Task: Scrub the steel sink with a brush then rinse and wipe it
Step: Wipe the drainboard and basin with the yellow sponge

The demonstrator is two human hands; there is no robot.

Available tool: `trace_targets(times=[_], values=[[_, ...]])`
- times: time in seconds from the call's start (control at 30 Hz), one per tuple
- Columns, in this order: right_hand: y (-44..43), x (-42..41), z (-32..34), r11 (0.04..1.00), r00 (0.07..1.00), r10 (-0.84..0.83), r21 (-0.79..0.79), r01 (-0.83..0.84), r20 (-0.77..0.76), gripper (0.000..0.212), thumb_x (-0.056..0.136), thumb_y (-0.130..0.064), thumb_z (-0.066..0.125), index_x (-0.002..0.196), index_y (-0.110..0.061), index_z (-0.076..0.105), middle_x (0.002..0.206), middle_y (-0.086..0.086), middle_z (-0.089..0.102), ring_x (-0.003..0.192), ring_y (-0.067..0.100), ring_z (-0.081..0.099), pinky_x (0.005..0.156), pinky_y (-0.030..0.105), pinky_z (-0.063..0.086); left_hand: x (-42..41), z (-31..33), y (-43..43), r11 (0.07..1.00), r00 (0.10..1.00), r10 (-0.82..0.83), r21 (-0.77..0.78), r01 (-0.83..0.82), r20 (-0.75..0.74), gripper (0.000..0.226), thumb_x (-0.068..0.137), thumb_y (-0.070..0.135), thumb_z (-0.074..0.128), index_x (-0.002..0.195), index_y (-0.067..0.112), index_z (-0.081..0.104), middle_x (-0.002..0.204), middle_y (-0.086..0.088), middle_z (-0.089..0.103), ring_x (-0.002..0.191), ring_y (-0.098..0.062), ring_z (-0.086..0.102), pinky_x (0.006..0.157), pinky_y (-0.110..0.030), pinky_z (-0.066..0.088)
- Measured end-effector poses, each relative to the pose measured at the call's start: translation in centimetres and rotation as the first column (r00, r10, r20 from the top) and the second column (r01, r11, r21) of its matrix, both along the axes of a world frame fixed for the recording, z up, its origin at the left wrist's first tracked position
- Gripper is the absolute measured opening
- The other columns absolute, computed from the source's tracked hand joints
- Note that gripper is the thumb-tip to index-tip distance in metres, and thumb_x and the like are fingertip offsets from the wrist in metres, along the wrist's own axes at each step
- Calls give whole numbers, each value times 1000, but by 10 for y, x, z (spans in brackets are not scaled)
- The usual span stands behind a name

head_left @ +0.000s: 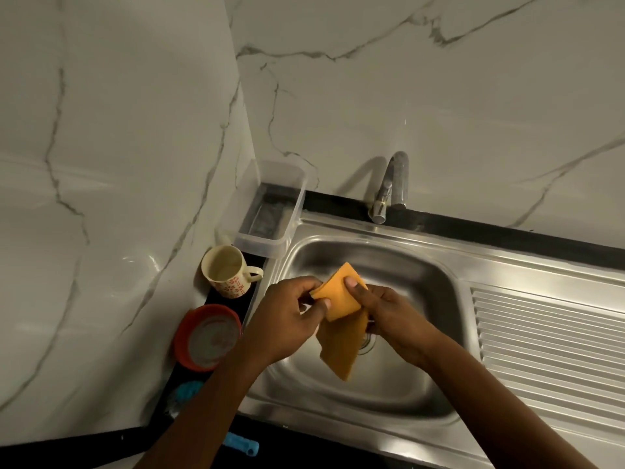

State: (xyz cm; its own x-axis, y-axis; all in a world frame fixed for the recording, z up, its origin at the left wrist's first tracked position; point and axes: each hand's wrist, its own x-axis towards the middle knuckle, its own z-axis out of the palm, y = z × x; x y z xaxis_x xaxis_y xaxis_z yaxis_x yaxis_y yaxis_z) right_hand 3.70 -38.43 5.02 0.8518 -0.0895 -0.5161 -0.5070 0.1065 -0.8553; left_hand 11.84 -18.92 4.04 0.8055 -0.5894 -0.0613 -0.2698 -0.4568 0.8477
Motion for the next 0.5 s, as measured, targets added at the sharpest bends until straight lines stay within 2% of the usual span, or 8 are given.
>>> trace_targets(times=[0.07, 0.17, 0.27, 0.33, 0.43, 0.5], values=[[0, 2, 5, 995, 995, 93, -45, -91, 44, 43, 100, -52, 53, 122, -20, 72, 115, 2, 77, 107, 23, 73, 101, 40, 55, 11, 7, 3, 999, 999, 42, -4, -42, 9, 6, 96, 25, 74, 99, 30, 72, 92, 15, 74, 91, -1, 70, 83, -30, 61], [2, 8, 12, 981, 973, 190, 17, -194, 130, 36, 99, -33, 61, 133, -21, 64, 126, 2, 73, 117, 24, 69, 103, 42, 54, 29, 20, 9, 997, 997, 77, -22, -77, 12, 9, 96, 26, 75, 99, 33, 71, 90, 15, 75, 89, -2, 72, 81, -27, 60], [1, 29, 16, 967, 943, 253, -28, -253, 216, 36, 101, -16, 61, 137, -17, 58, 130, 9, 69, 121, 29, 67, 103, 49, 55, 50, 34, 13, 991, 990, 129, -53, -126, 58, 9, 96, 26, 74, 104, 24, 74, 90, 11, 77, 86, -3, 73, 80, -28, 61], [1, 51, 22, 975, 948, 220, -12, -223, 232, 36, 103, -14, 58, 138, -16, 54, 130, 10, 69, 121, 29, 67, 101, 52, 56, 64, 45, 16, 981, 975, 184, -91, -174, 122, 16, 97, 29, 74, 111, 21, 74, 97, 13, 77, 89, 1, 72, 80, -22, 60], [6, 94, 35, 991, 954, 116, 29, -129, 278, 36, 104, -14, 56, 140, -17, 53, 130, 8, 70, 120, 28, 68, 97, 48, 58, 83, 61, 22, 939, 935, 319, -186, -289, 157, 30, 96, 26, 75, 125, 21, 69, 108, 16, 73, 94, 9, 68, 78, -6, 53], [9, 126, 41, 996, 950, 48, 60, -70, 310, 39, 105, -15, 57, 143, -17, 52, 132, 8, 69, 122, 29, 67, 100, 51, 55, 93, 67, 30, 903, 904, 404, -223, -368, 142, 36, 95, 25, 76, 130, 22, 67, 117, 13, 72, 99, 4, 69, 76, -3, 50]])
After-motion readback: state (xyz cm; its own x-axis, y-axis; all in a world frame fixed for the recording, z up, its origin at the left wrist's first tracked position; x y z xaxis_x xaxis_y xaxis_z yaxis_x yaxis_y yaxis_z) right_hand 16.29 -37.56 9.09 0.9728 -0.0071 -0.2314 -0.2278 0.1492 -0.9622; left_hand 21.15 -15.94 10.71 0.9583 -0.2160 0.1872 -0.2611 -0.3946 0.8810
